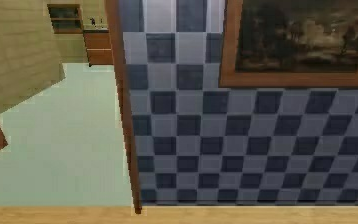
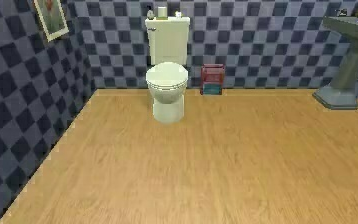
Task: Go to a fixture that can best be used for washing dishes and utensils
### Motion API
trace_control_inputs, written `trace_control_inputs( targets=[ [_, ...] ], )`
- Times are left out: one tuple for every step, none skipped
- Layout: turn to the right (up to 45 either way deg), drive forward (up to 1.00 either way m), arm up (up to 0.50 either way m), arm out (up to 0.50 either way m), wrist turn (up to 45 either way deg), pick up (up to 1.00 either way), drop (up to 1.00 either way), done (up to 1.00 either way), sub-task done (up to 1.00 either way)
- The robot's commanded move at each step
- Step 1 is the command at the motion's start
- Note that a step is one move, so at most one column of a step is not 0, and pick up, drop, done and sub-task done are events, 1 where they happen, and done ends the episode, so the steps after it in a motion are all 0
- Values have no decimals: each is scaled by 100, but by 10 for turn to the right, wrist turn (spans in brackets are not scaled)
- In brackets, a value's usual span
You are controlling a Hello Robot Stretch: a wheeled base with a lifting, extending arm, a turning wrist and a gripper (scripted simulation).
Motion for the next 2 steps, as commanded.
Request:
trace_control_inputs(
  targets=[
    [450, 0, 0, 0, 0, 0, 0, 0, 0],
    [450, 0, 0, 0, 0, 0, 0, 0, 0]
  ],
)
